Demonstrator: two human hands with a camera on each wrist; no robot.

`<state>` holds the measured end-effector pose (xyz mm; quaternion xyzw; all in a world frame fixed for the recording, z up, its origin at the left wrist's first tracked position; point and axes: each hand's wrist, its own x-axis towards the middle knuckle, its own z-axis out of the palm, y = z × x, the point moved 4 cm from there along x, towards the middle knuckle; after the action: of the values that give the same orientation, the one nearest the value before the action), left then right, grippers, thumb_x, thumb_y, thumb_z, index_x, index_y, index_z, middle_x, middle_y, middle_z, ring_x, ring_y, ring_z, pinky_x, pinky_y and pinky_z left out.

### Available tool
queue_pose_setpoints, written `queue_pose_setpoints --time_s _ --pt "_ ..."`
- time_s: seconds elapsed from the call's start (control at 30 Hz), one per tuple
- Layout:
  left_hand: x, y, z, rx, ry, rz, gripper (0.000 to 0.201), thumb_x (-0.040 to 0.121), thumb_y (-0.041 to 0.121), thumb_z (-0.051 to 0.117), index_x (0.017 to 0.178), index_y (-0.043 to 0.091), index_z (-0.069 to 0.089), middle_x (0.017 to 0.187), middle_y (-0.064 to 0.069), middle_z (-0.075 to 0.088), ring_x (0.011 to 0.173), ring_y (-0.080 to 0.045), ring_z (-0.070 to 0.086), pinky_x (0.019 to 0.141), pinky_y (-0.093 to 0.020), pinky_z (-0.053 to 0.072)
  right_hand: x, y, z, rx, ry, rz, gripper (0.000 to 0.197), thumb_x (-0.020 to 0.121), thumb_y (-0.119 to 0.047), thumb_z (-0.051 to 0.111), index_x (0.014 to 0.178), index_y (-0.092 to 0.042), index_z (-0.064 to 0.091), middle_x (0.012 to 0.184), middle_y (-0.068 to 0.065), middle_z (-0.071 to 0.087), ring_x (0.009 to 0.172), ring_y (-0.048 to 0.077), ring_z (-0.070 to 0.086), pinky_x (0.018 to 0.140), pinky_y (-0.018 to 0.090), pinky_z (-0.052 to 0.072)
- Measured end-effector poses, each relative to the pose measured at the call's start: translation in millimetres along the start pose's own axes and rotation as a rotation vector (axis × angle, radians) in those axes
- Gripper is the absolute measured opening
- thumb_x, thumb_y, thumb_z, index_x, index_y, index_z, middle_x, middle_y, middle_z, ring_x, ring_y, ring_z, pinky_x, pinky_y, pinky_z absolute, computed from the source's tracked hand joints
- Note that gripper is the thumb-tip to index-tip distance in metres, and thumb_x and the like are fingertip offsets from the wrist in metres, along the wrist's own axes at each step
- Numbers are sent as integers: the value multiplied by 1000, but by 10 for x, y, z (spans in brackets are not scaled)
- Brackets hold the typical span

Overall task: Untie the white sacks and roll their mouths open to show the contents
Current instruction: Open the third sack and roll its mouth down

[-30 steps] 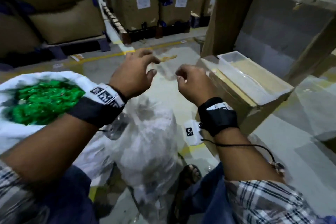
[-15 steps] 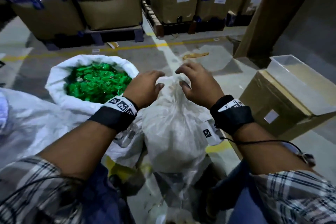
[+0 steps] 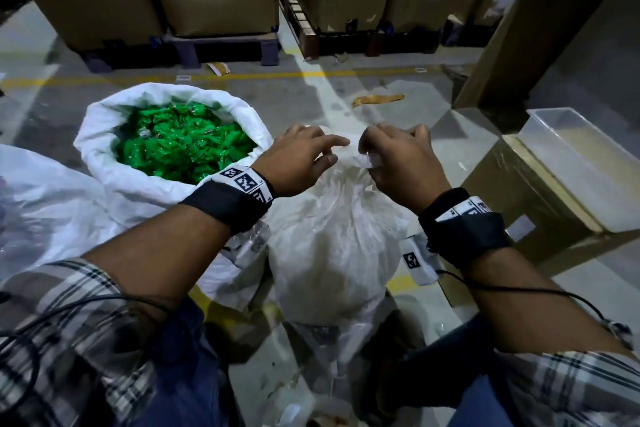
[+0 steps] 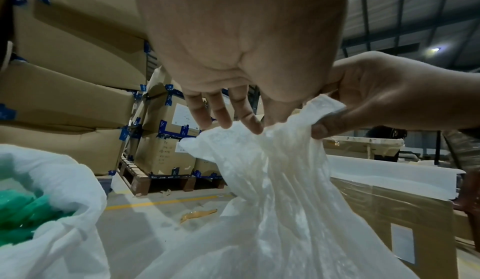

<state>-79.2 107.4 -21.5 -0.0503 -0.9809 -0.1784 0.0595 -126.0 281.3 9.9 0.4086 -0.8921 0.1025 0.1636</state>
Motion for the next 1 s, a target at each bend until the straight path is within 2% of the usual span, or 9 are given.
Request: queue_pose_setpoints --time_s 0.27,0.4,0.47,0.53,0.6,0.67,0.8,0.9,1.0 --pt "-2 116 -190 -13 203 149 36 84 62 66 92 28 59 113 17 62 116 -18 46 100 -46 40 -67 0 -197 -166 171 -155 11 81 -6 52 83 -13 60 87 4 60 83 30 58 84 44 37" --pt "-25 197 -308 39 297 221 29 84 46 71 77 22 57 95 8 60 88 -15 46 79 -38 43 -61 -42 -205 -76 141 -223 9 73 2 52 77 -4 57 92 15 61 74 36 54 64 39 36" --pt "-41 232 -364 113 334 244 23 86 36 66 78 18 56 90 1 62 79 -26 57 65 -35 39 -50 -21 -202 -54 93 -171 13 75 4 53 84 -4 59 94 15 63 64 37 53 54 37 34" --pt "-62 233 -423 205 388 218 17 87 31 62 85 14 57 103 -2 70 78 -35 64 58 -32 32 -37 52 -244 -61 80 -93 20 81 2 52 95 -10 61 94 10 64 60 37 56 49 35 43" --pt "-87 235 -473 268 437 193 16 88 31 58 89 16 54 134 6 65 85 -32 67 56 -30 31 -19 108 -321 -103 106 -65 22 90 -3 48 103 -16 61 95 5 67 59 35 58 48 39 50" --pt "-91 271 -504 271 462 215 12 88 30 54 91 20 49 141 11 59 92 -29 66 55 -30 35 -5 112 -390 -153 146 -64 23 95 -6 46 104 -19 63 93 2 68 59 34 60 47 39 49" --pt "-50 305 -471 243 388 312 18 84 22 55 101 20 50 130 3 65 91 -32 62 65 -39 45 -18 150 -397 -74 52 -34 31 87 -7 52 111 -21 66 108 0 65 80 36 64 60 43 52" --pt "-26 203 -425 275 332 232 24 86 23 55 107 11 60 112 -5 66 91 -35 61 70 -42 44 -77 222 -319 213 -211 -32 33 90 -18 62 121 -24 70 131 -3 61 115 22 61 92 38 52" --pt "-47 181 -416 209 344 191 14 83 23 60 90 13 54 93 -5 58 81 -34 56 63 -35 32 -95 240 -326 369 -182 -2 21 89 -11 68 106 -18 78 104 -3 73 101 14 66 89 27 51"
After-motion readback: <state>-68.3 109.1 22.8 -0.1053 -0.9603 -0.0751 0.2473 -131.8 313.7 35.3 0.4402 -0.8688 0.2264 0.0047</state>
